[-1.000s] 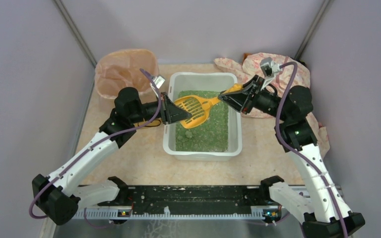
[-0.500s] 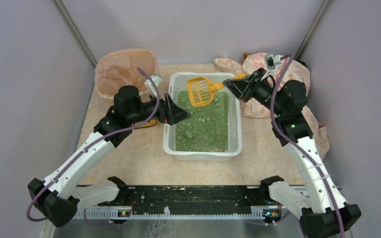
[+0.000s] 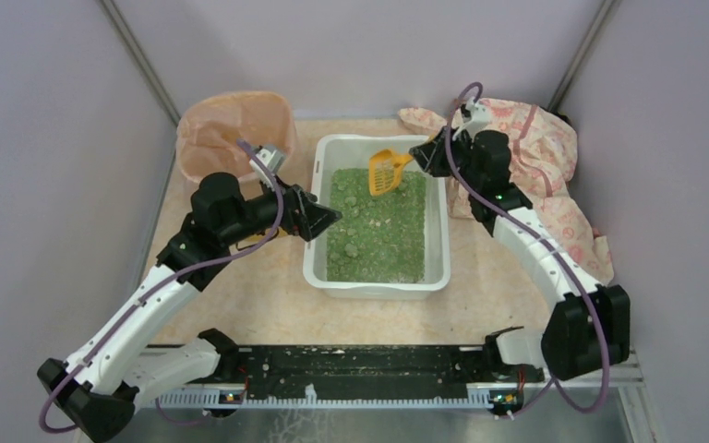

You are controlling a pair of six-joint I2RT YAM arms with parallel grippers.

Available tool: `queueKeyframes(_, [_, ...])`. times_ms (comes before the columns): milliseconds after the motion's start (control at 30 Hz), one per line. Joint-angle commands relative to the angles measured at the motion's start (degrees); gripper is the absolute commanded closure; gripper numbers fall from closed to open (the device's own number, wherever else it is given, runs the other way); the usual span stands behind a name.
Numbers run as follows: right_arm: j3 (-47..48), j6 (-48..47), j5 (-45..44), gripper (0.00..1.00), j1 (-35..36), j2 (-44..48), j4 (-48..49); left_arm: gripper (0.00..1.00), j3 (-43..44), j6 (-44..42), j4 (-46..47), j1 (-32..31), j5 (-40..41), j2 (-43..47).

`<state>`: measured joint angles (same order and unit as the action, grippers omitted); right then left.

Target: Clean the litter box

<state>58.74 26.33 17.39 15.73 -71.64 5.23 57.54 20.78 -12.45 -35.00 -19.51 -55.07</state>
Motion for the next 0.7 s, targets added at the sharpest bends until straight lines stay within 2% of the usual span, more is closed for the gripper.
queueKeyframes(0, [2.11, -2.61, -7.07, 1.00, 2.61, -5.21, 5.89, 0.01, -2.31, -3.82, 5.84, -0.24, -0.52, 3.03])
queueKeyframes(333, [9.29, 3.92, -13.53, 1.00, 7.92, -18.87, 8.21, 0.01, -5.86, -2.56, 7.08, -0.24, 2.51, 3.62])
queueKeyframes(667, [14.86, 7.13, -20.18, 1.00, 10.20, -26.70, 5.38, 0.01, -8.90, -1.92, 7.01, -0.23, 3.56, 6.67])
